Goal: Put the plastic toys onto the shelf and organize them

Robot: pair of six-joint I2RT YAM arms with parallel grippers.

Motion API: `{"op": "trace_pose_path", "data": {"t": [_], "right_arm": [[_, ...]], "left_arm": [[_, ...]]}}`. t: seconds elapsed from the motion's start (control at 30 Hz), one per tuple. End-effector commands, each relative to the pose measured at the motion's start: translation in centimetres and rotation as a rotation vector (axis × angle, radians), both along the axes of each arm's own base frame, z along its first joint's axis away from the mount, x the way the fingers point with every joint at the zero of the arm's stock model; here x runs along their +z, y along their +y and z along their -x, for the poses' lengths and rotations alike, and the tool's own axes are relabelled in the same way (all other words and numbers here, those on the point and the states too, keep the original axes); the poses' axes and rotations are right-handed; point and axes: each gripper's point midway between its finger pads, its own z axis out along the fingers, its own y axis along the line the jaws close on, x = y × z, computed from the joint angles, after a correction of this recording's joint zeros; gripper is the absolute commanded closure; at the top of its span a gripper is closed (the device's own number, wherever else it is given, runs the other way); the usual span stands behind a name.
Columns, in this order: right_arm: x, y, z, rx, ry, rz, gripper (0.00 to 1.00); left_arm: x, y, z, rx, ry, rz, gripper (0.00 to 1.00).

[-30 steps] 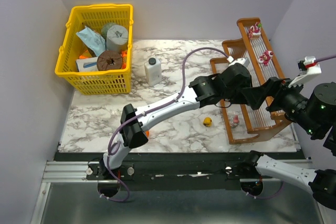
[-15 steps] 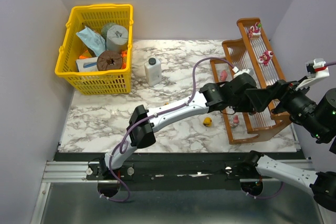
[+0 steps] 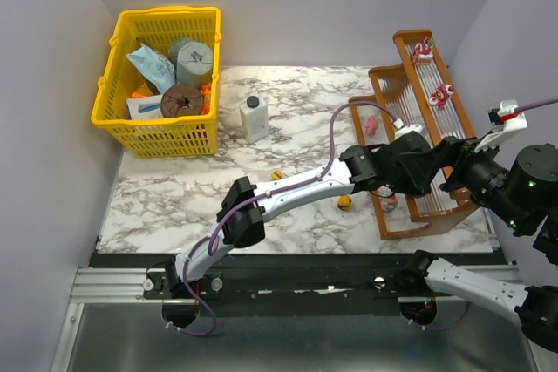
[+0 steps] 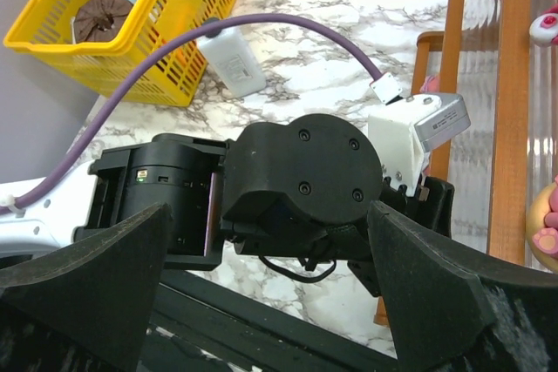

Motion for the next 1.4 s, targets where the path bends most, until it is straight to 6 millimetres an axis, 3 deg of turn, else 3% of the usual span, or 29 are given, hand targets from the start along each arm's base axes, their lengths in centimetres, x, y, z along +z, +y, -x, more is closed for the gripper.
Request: {"op": "trace_pose_path", "data": {"t": [0.0,0.83,1.37], "right_arm": [[0.2,-0.5,0.1,-0.014,-0.016,-0.007,0.0],[0.4,-1.0,0.0,-0.038,-0.023,-0.005,0.0],[0.2,-0.6,-0.2,-0.033,-0.009,0.003,0.0]], "left_arm": [[0.9,-1.0,-0.2,-0.024,-0.074,0.028,0.73],[-1.5,-1.3,0.3,-0.113,-0.158,-0.052,0.6],[-0.9,-1.5,0.4,-0.128,-0.174,-0.038,0.52]]}}
